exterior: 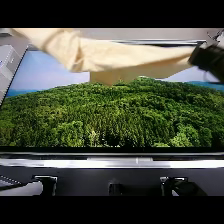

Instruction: Fold the clothes and pants, and hang the long-sleeved shirts on hangers.

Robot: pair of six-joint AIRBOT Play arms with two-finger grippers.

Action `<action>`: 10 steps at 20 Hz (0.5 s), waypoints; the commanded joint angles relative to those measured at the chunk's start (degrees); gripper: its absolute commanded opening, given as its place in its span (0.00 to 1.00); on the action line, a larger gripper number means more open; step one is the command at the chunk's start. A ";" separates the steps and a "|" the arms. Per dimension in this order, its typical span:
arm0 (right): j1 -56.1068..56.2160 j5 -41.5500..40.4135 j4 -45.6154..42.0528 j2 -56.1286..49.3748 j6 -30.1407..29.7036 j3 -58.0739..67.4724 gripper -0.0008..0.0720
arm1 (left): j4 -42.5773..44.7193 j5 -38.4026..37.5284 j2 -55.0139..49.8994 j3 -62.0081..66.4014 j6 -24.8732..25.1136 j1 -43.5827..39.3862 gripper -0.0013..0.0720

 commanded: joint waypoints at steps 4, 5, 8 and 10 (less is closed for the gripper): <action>0.00 5.57 6.36 8.35 -6.60 8.24 0.06 | 12.74 -15.67 19.67 -0.04 -17.18 2.56 0.04; 0.00 6.67 9.53 10.80 -8.63 8.50 0.06 | 16.28 -20.46 21.97 -0.07 -18.67 2.56 0.04; 0.00 7.45 14.08 17.70 -9.25 8.57 0.06 | 32.04 -24.81 29.31 -0.57 -21.38 2.56 0.04; 0.00 11.17 14.27 20.76 -6.67 8.61 0.05 | 39.60 -25.11 34.62 -2.51 -23.50 2.56 0.04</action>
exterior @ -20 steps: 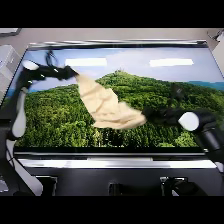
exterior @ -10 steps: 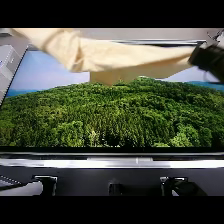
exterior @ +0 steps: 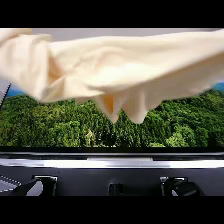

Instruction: Fold the clothes and pants, and hang the long-sleeved shirts on hangers.

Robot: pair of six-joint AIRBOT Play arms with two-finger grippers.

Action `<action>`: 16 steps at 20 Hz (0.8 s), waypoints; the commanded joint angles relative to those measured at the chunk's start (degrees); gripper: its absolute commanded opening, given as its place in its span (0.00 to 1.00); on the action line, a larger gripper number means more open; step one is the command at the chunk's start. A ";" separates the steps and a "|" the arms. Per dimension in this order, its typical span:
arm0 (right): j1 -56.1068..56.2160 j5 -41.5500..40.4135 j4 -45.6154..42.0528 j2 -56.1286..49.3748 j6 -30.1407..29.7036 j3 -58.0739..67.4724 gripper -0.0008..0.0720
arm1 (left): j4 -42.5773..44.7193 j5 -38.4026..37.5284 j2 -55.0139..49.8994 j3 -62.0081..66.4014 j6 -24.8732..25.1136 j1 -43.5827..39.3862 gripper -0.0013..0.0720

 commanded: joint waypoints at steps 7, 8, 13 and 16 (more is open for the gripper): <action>0.00 26.03 10.29 -8.90 3.43 0.42 0.06 | 4.50 -18.12 11.23 -25.90 -9.49 0.09 0.04; 0.00 27.41 9.94 -13.25 3.17 0.42 0.06 | 4.70 -16.11 11.17 -32.94 -9.27 0.11 0.04; 0.00 26.14 10.19 -38.93 0.94 0.17 0.06 | 4.66 15.52 7.08 -70.82 -8.44 0.09 0.04; -0.02 19.15 11.98 -51.82 -1.36 0.20 0.06 | 2.99 31.41 -2.08 -80.87 -7.45 0.09 0.04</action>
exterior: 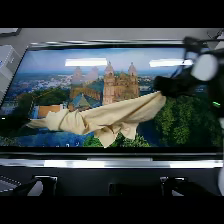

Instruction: Fold the clothes and pants, and hang the long-sleeved shirts on hangers.

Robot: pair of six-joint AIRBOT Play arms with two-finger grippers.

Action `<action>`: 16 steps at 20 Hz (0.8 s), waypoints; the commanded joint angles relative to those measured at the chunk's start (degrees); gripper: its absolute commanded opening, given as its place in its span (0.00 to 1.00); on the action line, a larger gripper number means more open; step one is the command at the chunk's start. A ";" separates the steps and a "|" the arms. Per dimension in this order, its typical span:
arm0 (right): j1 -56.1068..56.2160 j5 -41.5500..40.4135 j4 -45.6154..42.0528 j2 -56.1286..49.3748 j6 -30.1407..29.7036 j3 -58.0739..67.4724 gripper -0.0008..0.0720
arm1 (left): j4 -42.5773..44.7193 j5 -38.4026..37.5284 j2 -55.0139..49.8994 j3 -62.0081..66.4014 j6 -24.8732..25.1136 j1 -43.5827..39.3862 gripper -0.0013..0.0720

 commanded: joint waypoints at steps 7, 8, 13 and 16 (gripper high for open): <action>-0.02 -13.73 9.42 -20.74 -6.99 0.02 0.06 | -11.63 17.94 -32.33 0.63 18.40 -0.07 0.05; -0.02 -13.66 9.44 -20.87 -6.99 0.02 0.06 | -11.61 16.83 -34.36 3.06 18.49 0.02 0.16; -0.02 -9.86 9.84 -20.20 -7.98 0.09 0.06 | -11.63 6.10 -35.63 15.85 20.24 1.44 0.74; -0.02 -9.49 10.78 -18.49 -8.28 0.09 0.06 | -12.22 -1.53 -32.54 18.03 20.85 2.25 0.72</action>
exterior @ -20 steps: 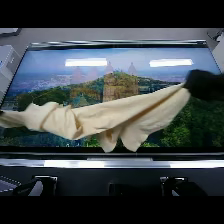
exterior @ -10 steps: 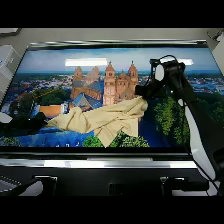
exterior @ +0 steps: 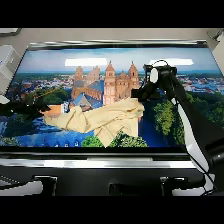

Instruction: Fold the clothes and pants, and hang the long-sleeved shirts on hangers.

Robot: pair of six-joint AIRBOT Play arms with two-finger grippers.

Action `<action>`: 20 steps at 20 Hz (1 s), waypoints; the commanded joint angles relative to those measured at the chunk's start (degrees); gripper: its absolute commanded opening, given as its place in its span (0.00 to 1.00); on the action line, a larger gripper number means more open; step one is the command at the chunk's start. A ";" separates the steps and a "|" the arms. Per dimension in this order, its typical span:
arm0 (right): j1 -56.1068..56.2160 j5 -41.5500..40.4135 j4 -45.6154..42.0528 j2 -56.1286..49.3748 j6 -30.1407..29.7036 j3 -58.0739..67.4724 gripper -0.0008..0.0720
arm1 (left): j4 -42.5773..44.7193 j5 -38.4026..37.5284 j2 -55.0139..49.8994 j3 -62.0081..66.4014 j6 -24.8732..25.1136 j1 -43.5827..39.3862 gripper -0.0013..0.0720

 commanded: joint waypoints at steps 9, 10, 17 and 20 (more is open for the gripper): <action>0.00 3.30 3.50 5.07 -2.19 0.11 0.06 | -23.34 -3.06 13.97 -27.50 19.43 0.66 0.73; 0.00 3.63 3.52 5.07 -2.16 0.11 0.06 | -23.28 -1.51 13.97 -29.75 20.24 0.68 0.73; 0.00 5.11 3.54 5.07 -2.16 0.11 0.06 | -23.39 2.23 13.99 -34.75 29.16 3.52 0.73; 0.00 5.07 3.54 5.07 -2.16 0.11 0.06 | -23.78 6.69 13.94 -34.75 31.67 3.26 0.73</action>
